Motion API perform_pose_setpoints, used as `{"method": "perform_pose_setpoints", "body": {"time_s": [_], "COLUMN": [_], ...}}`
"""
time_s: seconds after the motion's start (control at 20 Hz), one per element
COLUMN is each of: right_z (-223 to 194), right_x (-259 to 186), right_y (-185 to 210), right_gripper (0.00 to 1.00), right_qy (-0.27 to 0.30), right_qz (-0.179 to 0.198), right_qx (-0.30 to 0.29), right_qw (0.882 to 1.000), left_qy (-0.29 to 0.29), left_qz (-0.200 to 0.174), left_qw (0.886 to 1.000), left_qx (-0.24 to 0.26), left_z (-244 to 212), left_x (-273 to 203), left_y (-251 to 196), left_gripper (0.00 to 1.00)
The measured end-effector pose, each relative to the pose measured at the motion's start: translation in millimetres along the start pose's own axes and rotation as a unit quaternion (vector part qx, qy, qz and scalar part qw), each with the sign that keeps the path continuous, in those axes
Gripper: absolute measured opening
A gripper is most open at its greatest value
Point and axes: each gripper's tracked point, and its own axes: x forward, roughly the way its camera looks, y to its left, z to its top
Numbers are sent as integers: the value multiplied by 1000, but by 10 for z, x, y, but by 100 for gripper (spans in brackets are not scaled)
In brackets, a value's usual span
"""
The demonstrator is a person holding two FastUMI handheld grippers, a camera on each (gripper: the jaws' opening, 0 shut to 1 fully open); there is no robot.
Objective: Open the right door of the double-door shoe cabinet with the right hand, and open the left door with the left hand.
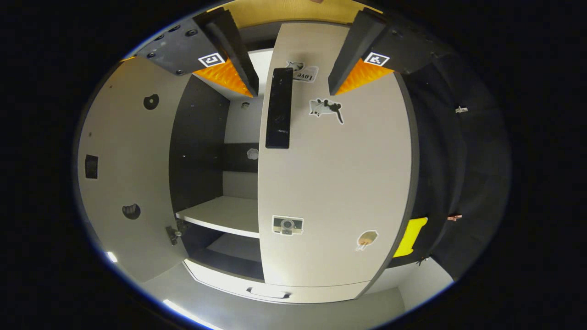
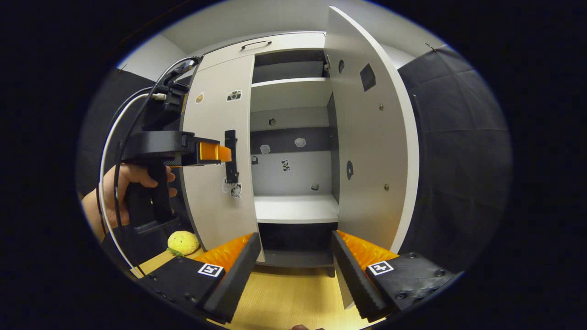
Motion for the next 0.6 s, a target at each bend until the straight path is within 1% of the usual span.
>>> {"method": "perform_pose_setpoints", "body": {"time_s": [0.15,0.3,0.4,0.45,0.5,0.55,0.6], "right_z": [-72,-64,-51,-48,-56,-66,-73], "right_x": [32,52,60,70,84,95,111], "right_y": [53,109,102,83,49,10,-16], "right_gripper": [98,98,98,98,98,98,98], "right_qy": [3,-4,-7,-8,-7,-6,-5], "right_qz": [18,34,38,36,34,31,28], "right_qx": [-21,-30,-29,-29,-29,-26,-22], "right_qw": [1000,999,999,999,999,999,999], "left_qy": [14,22,29,33,33,33,35], "left_qz": [8,7,5,10,14,18,22], "left_qw": [1000,1000,999,999,999,999,999], "left_qx": [2,-18,-27,-28,-26,-24,-20], "left_z": [-50,-60,-50,-44,-64,-65,-76], "left_x": [207,368,448,471,495,514,525], "left_y": [-40,-90,-120,-104,-101,-101,-100], "left_gripper": [88,83,76,71,69,62,58]}}
